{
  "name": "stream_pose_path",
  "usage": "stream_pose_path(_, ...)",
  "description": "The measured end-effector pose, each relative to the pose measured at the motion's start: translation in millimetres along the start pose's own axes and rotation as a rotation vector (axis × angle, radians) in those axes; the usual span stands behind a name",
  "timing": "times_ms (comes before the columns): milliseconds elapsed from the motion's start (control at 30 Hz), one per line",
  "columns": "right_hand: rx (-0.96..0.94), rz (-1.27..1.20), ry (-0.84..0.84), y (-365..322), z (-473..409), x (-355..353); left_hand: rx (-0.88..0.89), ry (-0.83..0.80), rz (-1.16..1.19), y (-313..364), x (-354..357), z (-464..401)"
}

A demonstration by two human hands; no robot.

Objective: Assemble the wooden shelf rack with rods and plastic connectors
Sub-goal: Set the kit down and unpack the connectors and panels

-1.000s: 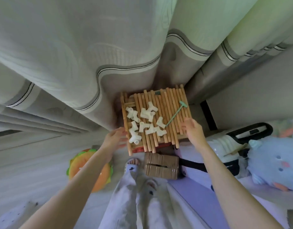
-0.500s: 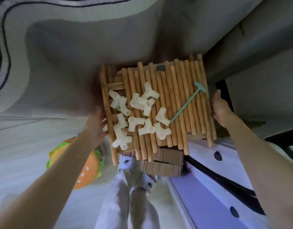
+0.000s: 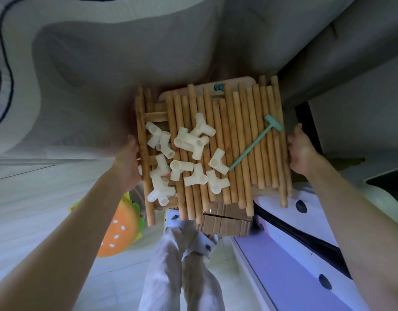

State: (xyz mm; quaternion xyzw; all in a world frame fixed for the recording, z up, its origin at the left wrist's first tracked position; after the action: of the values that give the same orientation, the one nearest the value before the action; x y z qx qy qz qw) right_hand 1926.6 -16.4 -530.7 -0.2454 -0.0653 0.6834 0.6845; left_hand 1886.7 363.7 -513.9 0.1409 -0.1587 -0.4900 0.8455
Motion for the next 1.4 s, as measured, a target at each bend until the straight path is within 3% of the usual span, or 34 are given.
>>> stream_pose_path(233, 0.028, -0.100, -0.018, 32, 46, -2, 0.005, -0.001, -0.103, -9, -16, 37)
stream_pose_path(567, 0.066, -0.265, 0.040, 97, 175, 18, -0.043, 0.002, -0.238, 1, -76, 132)
stream_pose_path(900, 0.063, -0.448, 0.064, 212, 301, 63, 0.101, -0.066, -0.399, 1, -154, 220)
stream_pose_path(1100, 0.018, -0.572, 0.130, 289, 375, 81, 0.109, -0.127, -0.449, -26, -191, 271)
stream_pose_path(1400, 0.131, -0.820, 0.277, 401, 471, 114, 0.061, -0.222, -0.762, -60, -199, 306)
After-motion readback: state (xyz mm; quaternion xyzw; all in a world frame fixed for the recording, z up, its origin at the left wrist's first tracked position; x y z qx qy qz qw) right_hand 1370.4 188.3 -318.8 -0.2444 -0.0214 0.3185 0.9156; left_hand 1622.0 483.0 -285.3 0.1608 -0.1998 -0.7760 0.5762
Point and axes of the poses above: each hand's wrist, its own z-axis away from the middle knuckle, its own x-axis out of the palm, y = z × x, the point moved 4 cm from there along -z, towards the middle knuckle, and after that the axes turned 8 degrees about z, right-handed, at the moved point
